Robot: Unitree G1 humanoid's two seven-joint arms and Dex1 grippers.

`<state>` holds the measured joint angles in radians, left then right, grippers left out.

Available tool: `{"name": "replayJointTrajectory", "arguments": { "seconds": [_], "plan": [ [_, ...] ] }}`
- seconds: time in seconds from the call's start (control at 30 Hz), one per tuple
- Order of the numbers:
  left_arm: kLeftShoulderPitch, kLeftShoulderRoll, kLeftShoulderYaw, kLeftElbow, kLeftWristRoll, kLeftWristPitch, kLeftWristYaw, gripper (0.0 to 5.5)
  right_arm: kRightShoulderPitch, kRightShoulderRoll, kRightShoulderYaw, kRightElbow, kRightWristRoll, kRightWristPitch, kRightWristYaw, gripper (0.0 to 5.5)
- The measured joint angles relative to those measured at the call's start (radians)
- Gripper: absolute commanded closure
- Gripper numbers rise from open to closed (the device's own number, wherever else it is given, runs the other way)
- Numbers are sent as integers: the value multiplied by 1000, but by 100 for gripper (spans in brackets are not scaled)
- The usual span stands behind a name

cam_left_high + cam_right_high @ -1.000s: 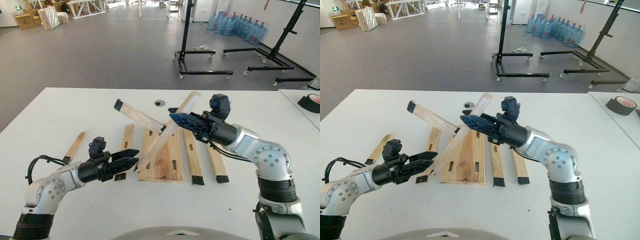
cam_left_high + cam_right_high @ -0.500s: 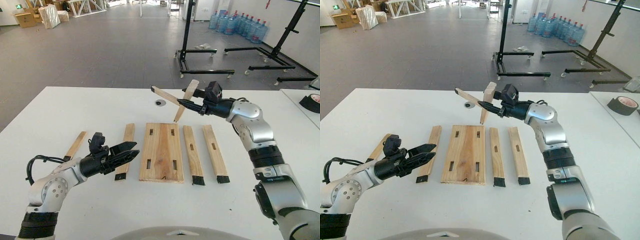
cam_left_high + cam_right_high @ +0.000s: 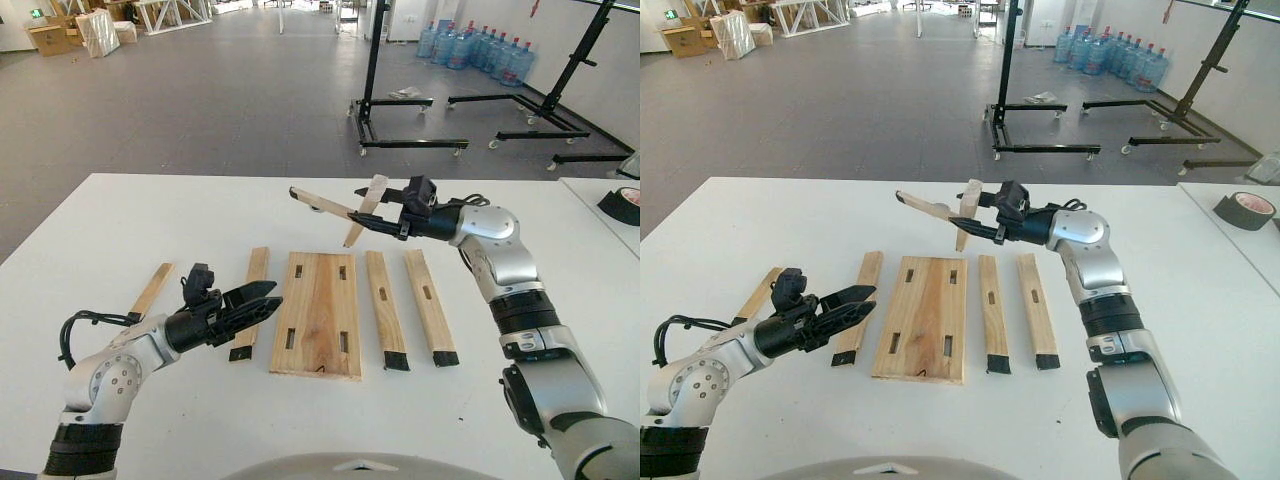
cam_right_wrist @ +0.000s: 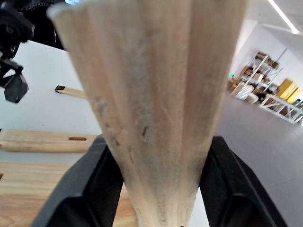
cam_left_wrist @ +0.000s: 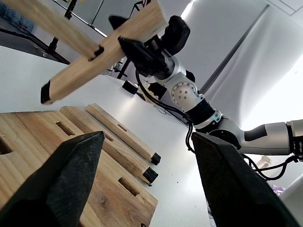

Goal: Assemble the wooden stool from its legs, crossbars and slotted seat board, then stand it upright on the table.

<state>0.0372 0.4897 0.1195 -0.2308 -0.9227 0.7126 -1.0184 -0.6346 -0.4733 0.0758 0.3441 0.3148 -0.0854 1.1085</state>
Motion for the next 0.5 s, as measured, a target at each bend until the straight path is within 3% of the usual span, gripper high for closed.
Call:
{"name": "replayJointTrajectory", "arguments": {
  "seconds": [0.2, 0.5],
  "plan": [
    [1, -1, -3, 0, 13, -10, 3, 215, 34, -35, -17, -129, 74, 145, 51, 346],
    [1, -2, -19, 6, 31, -14, 1, 215, 82, -39, 3, -165, 79, 186, 87, 346]
  ]
}}
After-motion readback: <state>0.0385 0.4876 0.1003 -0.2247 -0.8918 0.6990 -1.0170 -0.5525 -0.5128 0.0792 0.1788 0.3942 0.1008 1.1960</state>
